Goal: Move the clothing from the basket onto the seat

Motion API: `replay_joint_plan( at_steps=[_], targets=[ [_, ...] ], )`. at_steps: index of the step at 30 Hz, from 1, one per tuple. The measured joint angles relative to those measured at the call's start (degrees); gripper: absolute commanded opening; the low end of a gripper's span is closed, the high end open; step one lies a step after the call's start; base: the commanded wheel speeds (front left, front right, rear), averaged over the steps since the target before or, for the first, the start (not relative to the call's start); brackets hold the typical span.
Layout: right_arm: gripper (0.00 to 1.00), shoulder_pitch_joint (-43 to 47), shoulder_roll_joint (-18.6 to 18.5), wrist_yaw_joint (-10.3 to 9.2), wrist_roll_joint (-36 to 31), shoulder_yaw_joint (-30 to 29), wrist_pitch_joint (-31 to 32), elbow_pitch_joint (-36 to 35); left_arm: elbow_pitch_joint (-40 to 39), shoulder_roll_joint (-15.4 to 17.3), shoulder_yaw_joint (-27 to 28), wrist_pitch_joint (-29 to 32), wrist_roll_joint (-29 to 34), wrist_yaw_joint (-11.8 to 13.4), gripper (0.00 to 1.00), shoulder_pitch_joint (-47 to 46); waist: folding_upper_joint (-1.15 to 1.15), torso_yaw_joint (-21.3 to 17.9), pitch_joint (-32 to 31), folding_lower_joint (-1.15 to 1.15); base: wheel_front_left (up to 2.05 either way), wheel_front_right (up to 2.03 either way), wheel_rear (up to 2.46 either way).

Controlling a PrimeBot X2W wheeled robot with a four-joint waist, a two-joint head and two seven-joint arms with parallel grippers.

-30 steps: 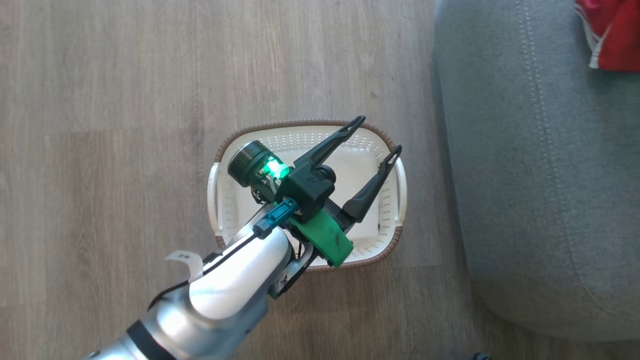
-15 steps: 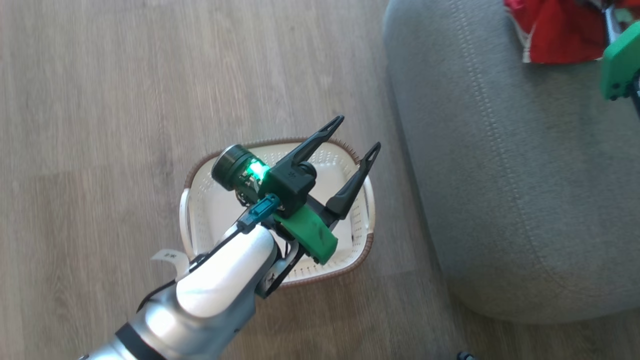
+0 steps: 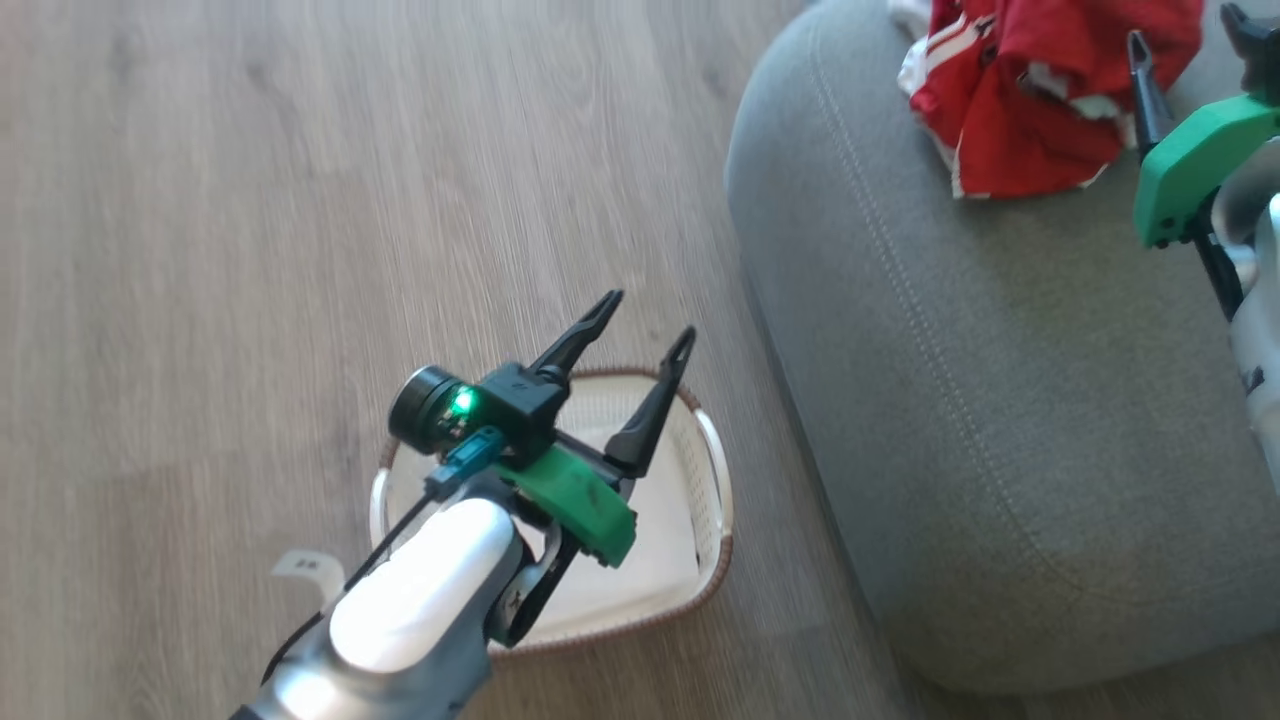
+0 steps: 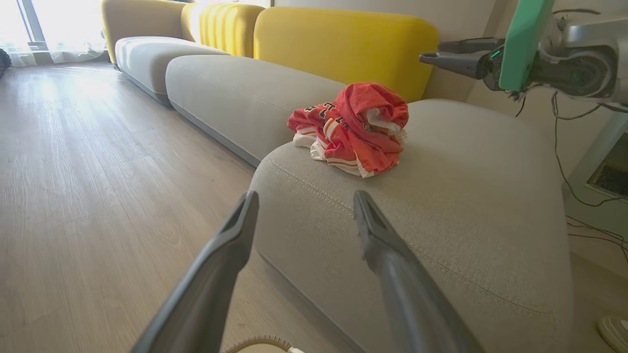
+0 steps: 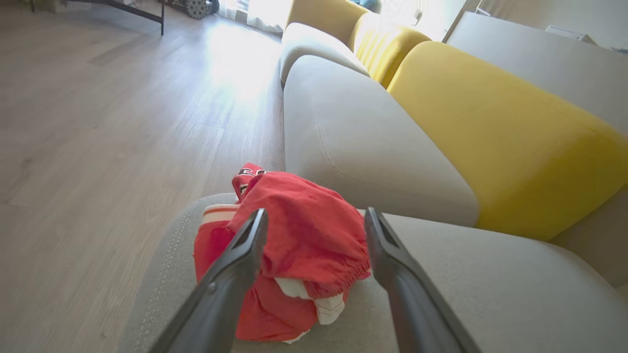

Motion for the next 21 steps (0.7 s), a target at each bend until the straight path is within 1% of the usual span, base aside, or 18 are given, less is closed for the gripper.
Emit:
replay_joint_plan(
  at_steps=[3, 6, 11, 12, 16, 21],
  targets=[
    [1.0, 1.8, 0.1, 0.0, 2.2, 1.2, 0.0, -2.5, 0.5, 0.1, 1.4, -0.9, -1.5, 0.5, 1.0, 1.2, 0.0, 0.4, -2.4, 0.0, 0.0, 0.0, 0.0],
    [1.0, 3.9, 1.1, 0.0, 5.0, 1.6, 0.0, -5.2, 0.8, 0.2, 3.0, -1.5, -2.6, 1.2, 1.0, 2.9, 0.0, 1.2, -4.6, 0.0, 0.0, 0.0, 0.0],
    [1.0, 8.0, 2.5, 0.0, 8.3, 2.1, 0.0, -10.0, 0.8, 0.9, 4.8, -1.9, -4.1, 2.5, 1.0, 5.6, 0.0, 3.5, -7.4, 0.0, 0.0, 0.0, 0.0],
    [1.0, 10.0, 3.2, -0.01, 9.1, 2.1, 0.0, -12.2, 0.8, 1.6, 5.3, -1.9, -4.8, 3.2, 1.0, 6.8, 0.0, 4.6, -8.3, 0.0, 0.0, 0.0, 0.0],
    [1.0, 15.1, 5.1, 0.0, 9.8, 1.7, 0.0, -16.8, 0.8, 3.6, 7.2, -2.4, -6.0, 4.6, 1.0, 9.7, 0.0, 6.8, -10.1, 0.0, 0.0, 0.0, 0.0],
    [1.0, 22.2, 7.8, -0.01, 10.5, -1.1, 0.0, -22.9, 0.0, 6.3, 9.4, -2.4, -7.1, 6.6, 1.0, 13.1, 0.0, 9.4, -12.0, 0.0, 0.0, 0.0, 0.0]
  ],
)
